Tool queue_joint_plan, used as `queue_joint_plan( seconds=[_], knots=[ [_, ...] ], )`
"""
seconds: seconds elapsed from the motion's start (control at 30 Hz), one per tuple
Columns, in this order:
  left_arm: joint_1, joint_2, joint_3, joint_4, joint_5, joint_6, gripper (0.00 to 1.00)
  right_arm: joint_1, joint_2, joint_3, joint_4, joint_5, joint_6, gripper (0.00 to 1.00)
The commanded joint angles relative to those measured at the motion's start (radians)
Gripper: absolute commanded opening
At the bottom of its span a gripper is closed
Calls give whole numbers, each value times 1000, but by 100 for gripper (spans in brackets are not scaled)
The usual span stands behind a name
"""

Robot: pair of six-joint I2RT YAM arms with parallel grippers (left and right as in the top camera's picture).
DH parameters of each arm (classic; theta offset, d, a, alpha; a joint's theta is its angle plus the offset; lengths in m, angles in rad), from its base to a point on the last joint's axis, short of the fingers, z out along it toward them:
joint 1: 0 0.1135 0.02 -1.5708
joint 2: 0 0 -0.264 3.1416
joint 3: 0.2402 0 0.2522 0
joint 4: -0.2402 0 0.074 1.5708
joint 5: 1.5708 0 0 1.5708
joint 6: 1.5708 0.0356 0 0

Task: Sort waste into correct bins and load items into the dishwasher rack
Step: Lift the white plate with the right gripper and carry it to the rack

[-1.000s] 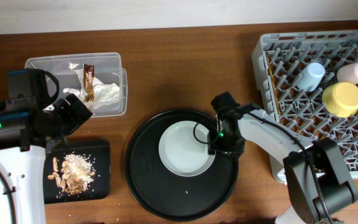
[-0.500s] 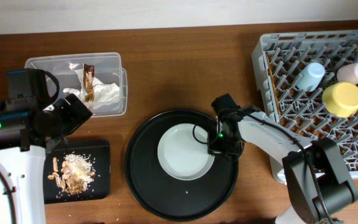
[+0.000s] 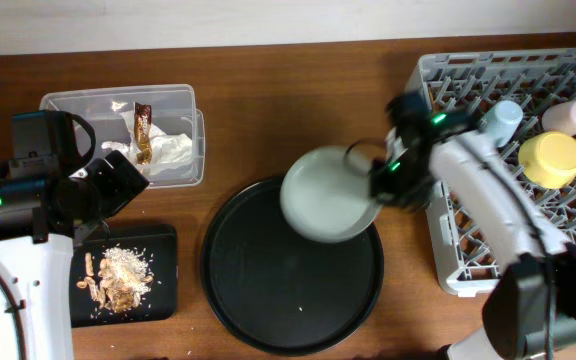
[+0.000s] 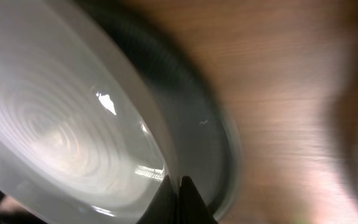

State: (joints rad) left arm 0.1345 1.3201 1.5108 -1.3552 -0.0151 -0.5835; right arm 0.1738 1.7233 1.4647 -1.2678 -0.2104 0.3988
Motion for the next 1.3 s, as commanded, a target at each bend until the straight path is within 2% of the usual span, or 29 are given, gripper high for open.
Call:
queue_joint_plan(
  seconds=[0.0, 0.13, 0.4, 0.5, 0.83, 1.0, 1.1, 1.27],
  knots=[
    [6, 0, 3, -1, -1, 12, 99, -117, -48, 206, -88, 216, -29, 4],
    [6, 0, 3, -1, -1, 12, 99, -239, -48, 362, -88, 359, -28, 4],
    [6, 0, 3, -1, 0, 12, 99, -361, -20, 377, 117, 651, -24, 4],
    [6, 0, 3, -1, -1, 12, 99, -356, 4, 375, 211, 706, -25, 4],
    [6, 0, 3, -1, 0, 12, 99, -296, 159, 372, 324, 803, -25, 4],
    [6, 0, 3, -1, 0, 12, 99, -220, 193, 372, 341, 811, -25, 4],
    [6, 0, 3, -1, -1, 12, 99, -183, 193, 372, 341, 882, -25, 4],
    [6, 0, 3, -1, 0, 12, 99, -175, 194, 372, 341, 938, -25, 4]
  ],
)
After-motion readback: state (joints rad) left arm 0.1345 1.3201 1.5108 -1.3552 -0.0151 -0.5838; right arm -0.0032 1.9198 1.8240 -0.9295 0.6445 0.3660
